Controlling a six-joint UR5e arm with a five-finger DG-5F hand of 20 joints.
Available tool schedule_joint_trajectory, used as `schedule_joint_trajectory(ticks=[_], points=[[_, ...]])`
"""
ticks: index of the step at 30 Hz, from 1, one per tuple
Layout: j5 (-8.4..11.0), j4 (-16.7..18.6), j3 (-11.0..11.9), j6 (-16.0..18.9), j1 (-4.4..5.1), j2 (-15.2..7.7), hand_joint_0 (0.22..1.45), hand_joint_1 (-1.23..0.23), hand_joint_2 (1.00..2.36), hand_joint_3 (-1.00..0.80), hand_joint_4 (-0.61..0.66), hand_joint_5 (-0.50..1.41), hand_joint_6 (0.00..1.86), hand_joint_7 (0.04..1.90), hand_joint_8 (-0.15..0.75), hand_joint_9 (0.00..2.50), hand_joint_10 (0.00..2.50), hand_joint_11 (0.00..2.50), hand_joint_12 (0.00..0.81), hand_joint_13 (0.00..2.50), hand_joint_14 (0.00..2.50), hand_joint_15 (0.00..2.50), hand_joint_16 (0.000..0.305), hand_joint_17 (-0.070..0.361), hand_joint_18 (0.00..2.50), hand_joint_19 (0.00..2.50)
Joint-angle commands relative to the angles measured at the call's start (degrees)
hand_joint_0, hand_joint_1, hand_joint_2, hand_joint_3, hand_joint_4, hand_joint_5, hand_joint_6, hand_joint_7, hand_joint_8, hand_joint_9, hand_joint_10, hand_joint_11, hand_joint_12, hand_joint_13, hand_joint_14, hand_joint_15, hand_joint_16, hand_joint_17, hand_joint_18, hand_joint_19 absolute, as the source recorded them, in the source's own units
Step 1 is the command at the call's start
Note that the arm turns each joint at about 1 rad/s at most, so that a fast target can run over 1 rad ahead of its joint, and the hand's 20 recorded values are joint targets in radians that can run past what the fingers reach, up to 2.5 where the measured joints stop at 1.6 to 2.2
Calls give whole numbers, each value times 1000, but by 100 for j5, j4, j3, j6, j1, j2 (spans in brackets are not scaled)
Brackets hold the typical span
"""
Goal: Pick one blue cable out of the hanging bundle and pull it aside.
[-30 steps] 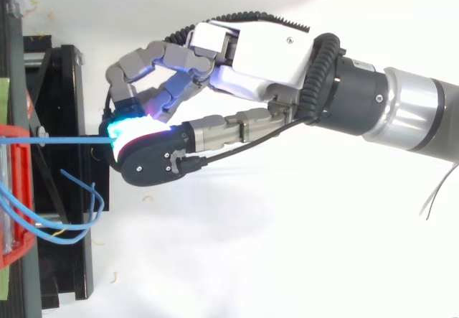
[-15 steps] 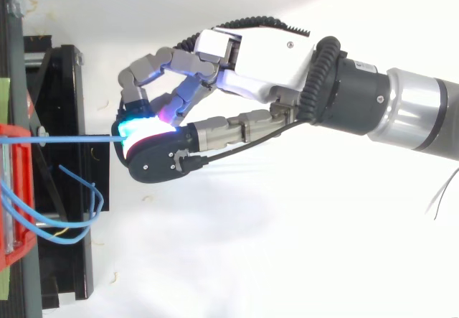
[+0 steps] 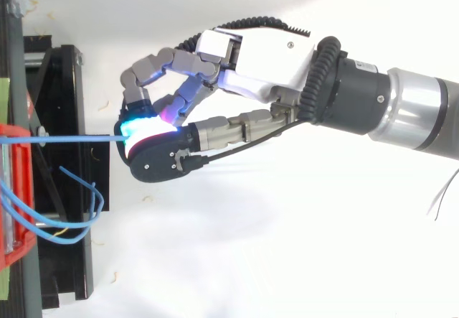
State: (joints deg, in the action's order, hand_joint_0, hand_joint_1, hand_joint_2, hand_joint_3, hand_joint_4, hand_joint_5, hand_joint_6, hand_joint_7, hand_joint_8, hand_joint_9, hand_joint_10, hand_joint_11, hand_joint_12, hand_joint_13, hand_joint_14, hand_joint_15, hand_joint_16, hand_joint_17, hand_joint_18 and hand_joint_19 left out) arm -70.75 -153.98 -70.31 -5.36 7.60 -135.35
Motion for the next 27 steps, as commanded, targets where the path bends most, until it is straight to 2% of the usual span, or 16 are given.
schedule_joint_trajectory(ticks=[1,27], points=[[0,0,0,0,-4,0,618,-772,1145,81,-44,-118,925,1425,355,1116,12,530,387,839,13,426,67,150,838,384],[9,0,-9,0,4,0,618,-772,1136,85,-38,-117,925,1417,357,1125,14,536,390,835,14,435,66,148,834,386]])
